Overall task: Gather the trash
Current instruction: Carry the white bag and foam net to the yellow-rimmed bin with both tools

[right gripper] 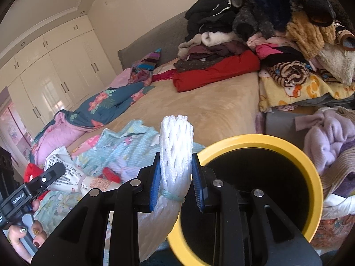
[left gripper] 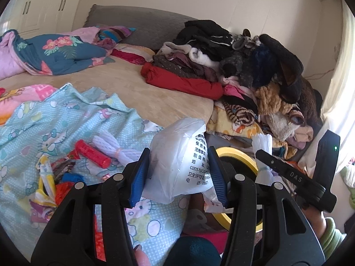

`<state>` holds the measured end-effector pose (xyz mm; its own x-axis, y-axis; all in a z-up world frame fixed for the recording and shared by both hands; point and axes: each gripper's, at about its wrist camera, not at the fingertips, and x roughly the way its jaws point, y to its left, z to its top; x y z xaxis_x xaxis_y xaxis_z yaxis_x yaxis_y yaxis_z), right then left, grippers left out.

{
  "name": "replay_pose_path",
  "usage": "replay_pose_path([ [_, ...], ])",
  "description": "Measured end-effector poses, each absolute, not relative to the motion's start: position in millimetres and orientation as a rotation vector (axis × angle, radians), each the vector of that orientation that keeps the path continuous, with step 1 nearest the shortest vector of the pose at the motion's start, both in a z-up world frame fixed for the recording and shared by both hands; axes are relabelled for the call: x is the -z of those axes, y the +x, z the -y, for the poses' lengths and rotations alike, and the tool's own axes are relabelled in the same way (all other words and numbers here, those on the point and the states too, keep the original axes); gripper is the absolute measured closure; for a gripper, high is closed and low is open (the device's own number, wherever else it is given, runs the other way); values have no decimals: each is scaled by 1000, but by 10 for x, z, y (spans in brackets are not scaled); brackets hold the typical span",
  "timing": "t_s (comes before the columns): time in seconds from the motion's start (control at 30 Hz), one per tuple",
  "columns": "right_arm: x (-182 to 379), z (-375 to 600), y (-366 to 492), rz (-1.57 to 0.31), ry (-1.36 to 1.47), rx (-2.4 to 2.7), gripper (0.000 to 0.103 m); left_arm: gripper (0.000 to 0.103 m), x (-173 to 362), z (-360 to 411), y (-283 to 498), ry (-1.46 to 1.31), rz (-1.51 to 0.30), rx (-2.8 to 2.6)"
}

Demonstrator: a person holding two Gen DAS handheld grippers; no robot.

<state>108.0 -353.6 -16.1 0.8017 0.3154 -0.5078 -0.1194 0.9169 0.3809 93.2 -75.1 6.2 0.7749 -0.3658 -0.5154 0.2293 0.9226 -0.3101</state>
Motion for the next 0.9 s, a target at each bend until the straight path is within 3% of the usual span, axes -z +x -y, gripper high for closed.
replay_pose_path([
  [0.9,517,4367,1163,-621,364,-51,76,56,310,1686,1029,-97,-696,421],
])
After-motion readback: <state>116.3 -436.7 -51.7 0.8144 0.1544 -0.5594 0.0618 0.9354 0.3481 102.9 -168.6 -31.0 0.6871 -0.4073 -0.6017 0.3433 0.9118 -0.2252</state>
